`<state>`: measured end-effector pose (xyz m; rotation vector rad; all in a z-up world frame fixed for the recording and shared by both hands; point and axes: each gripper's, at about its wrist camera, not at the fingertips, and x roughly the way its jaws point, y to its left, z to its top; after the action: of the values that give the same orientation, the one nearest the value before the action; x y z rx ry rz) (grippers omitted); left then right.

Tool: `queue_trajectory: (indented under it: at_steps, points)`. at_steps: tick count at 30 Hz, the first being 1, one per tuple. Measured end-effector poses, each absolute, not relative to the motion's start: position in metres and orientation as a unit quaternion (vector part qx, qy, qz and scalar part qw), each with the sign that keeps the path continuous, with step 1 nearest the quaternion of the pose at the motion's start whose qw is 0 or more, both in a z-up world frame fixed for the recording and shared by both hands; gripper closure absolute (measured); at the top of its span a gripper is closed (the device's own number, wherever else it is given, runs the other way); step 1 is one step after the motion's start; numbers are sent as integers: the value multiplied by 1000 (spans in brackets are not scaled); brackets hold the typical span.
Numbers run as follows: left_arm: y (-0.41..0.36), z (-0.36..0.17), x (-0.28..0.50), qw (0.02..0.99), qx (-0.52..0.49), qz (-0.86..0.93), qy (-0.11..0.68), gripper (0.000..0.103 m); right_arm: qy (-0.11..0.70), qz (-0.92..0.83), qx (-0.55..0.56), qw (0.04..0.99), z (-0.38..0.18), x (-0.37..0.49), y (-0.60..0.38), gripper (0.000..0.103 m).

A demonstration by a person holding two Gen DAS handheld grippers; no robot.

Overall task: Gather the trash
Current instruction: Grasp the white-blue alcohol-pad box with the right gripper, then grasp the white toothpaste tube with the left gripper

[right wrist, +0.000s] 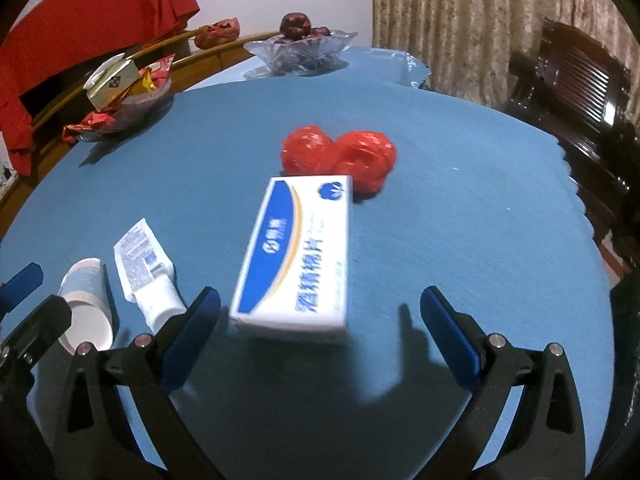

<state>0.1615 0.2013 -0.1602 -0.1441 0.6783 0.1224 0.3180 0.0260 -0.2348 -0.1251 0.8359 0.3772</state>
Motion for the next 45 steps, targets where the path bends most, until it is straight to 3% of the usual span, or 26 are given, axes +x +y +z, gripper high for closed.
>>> queue_trajectory:
  at_steps: [1,3,7,15,26,45]
  points:
    - [201,-159,161,939,-70,62,331,15,407,181,-63,893,-237,321,29,8]
    - [203,-157,160,939,-71,65,329,15,420,185,-61,886,-241,325,32,33]
    - [201,-154,161,940,-72,64,328,15,427,195,-53,881,-242,326,29,47]
    - [176,-154,166,942,-73,38,326,15,417,204,-37,885,-229,304,1,49]
    - [133,-172,179,936,-68,-6,344,31,422,187,-29,886,-230,290,-43,49]
    - [177,-189,186,921,-115,32,372,32,424,197,-35,883,-236,288,-32,49]
